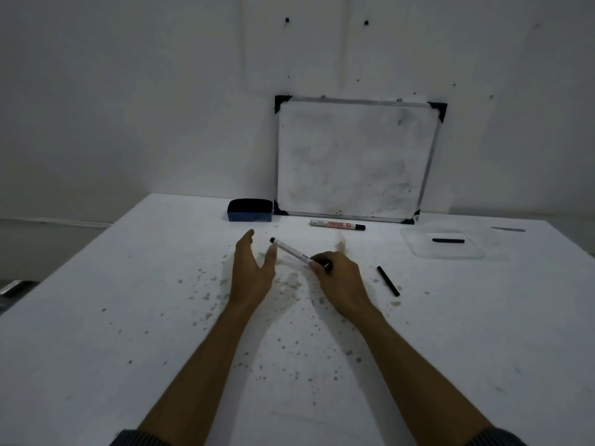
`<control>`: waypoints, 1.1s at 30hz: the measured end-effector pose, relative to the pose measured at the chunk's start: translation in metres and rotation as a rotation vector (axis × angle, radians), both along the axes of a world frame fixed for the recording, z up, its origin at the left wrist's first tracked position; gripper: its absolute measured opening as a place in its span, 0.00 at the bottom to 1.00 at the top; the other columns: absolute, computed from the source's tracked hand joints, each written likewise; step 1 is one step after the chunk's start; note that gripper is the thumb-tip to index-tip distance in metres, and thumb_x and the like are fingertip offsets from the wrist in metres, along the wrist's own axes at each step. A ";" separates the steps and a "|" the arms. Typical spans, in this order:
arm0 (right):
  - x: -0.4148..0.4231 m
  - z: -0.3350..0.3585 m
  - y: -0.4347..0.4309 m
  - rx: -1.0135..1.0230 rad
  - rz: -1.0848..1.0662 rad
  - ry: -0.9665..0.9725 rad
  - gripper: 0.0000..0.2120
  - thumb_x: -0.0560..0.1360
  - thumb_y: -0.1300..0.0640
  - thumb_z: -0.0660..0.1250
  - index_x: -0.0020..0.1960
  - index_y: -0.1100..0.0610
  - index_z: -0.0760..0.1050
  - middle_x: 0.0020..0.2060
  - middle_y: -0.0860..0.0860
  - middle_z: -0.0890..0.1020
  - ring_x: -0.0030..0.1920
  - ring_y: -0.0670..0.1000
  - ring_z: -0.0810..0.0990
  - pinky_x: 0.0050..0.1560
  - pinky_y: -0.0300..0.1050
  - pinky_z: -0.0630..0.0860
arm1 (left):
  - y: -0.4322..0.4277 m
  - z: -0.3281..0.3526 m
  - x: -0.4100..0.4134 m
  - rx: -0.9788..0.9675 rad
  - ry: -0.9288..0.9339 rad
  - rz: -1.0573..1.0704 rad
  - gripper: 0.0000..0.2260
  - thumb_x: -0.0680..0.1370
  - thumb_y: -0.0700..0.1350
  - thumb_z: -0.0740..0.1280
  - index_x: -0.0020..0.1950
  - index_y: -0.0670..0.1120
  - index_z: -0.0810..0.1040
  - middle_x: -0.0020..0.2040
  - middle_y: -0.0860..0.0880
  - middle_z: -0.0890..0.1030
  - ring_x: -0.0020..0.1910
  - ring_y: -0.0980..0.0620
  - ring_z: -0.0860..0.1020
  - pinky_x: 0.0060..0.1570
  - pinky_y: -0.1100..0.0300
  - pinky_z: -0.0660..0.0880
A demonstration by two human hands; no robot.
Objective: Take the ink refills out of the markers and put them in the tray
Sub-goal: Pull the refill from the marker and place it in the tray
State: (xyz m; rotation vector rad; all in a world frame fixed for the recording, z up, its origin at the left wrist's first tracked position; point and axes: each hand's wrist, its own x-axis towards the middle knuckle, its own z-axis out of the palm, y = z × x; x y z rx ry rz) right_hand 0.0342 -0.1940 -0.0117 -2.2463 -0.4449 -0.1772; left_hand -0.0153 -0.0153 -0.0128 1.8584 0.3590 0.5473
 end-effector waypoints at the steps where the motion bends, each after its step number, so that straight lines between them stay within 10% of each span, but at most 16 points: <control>1: -0.007 0.002 -0.004 0.062 -0.013 0.035 0.10 0.81 0.51 0.68 0.58 0.54 0.84 0.46 0.47 0.83 0.42 0.42 0.79 0.39 0.27 0.69 | -0.003 0.002 0.000 -0.076 0.021 -0.016 0.28 0.84 0.55 0.64 0.82 0.48 0.62 0.79 0.50 0.68 0.77 0.50 0.67 0.75 0.53 0.65; 7: -0.040 0.012 -0.022 0.191 0.105 0.124 0.09 0.80 0.49 0.69 0.55 0.51 0.84 0.46 0.44 0.86 0.47 0.41 0.83 0.42 0.29 0.74 | -0.021 0.008 -0.001 -0.377 -0.094 -0.327 0.18 0.87 0.53 0.58 0.69 0.46 0.79 0.56 0.48 0.88 0.61 0.51 0.84 0.63 0.56 0.79; 12: -0.039 0.003 -0.033 0.265 0.087 0.151 0.17 0.81 0.39 0.63 0.52 0.51 0.82 0.44 0.46 0.86 0.45 0.45 0.84 0.48 0.43 0.81 | -0.030 0.016 -0.005 -0.282 -0.106 -0.401 0.14 0.86 0.53 0.60 0.64 0.51 0.82 0.36 0.51 0.74 0.36 0.49 0.75 0.40 0.58 0.75; 14: -0.032 0.003 -0.036 0.332 0.019 0.150 0.20 0.82 0.39 0.60 0.48 0.53 0.80 0.38 0.47 0.84 0.38 0.44 0.82 0.41 0.44 0.78 | -0.034 0.016 -0.008 -0.157 -0.072 -0.449 0.14 0.85 0.56 0.61 0.66 0.55 0.81 0.37 0.55 0.74 0.34 0.52 0.73 0.34 0.61 0.71; 17: -0.027 0.006 -0.039 0.414 -0.014 0.128 0.24 0.83 0.39 0.57 0.43 0.56 0.79 0.33 0.48 0.81 0.32 0.41 0.78 0.38 0.41 0.73 | -0.035 0.010 -0.011 0.168 -0.067 -0.463 0.17 0.84 0.59 0.62 0.70 0.57 0.79 0.58 0.60 0.84 0.54 0.67 0.81 0.54 0.72 0.76; 22: -0.026 0.005 -0.038 0.344 0.016 0.087 0.23 0.84 0.41 0.56 0.35 0.50 0.75 0.28 0.45 0.77 0.30 0.41 0.74 0.38 0.42 0.73 | -0.039 0.001 -0.006 0.711 -0.139 -0.436 0.18 0.85 0.59 0.58 0.70 0.57 0.79 0.61 0.56 0.85 0.56 0.58 0.82 0.56 0.60 0.80; 33: -0.016 -0.005 -0.031 0.147 -0.122 -0.022 0.29 0.86 0.51 0.55 0.26 0.53 0.68 0.21 0.48 0.71 0.23 0.45 0.68 0.28 0.39 0.65 | -0.040 0.003 0.000 0.661 -0.135 -0.646 0.16 0.85 0.52 0.62 0.67 0.47 0.82 0.56 0.50 0.88 0.48 0.57 0.84 0.50 0.65 0.78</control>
